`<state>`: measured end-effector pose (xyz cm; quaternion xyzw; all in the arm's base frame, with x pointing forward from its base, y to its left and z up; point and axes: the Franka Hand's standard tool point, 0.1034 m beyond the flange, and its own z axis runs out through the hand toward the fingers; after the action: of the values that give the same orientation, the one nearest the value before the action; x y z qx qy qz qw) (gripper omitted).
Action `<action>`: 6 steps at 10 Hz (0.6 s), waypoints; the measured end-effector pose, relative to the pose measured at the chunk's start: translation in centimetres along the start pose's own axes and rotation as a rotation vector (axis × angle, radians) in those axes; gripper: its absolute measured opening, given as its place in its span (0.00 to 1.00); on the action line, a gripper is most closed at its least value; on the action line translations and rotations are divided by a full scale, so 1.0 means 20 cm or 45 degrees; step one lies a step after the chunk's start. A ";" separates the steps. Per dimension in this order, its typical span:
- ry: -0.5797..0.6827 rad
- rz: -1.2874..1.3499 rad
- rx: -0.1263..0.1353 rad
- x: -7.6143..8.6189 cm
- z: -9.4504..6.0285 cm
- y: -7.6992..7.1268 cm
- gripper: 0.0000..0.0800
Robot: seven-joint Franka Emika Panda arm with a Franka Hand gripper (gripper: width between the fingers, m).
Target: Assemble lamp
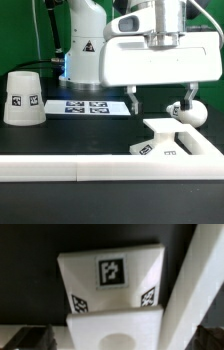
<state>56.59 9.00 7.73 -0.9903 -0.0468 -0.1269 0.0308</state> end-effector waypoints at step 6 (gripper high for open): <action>-0.052 -0.014 0.021 -0.21 -0.05 -0.26 0.87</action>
Offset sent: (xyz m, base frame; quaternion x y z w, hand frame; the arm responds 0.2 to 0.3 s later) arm -0.0291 0.0279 0.0005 -0.0213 -0.0023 0.0250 0.9995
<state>51.68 13.73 7.93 -0.9922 -0.0541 -0.1063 0.0374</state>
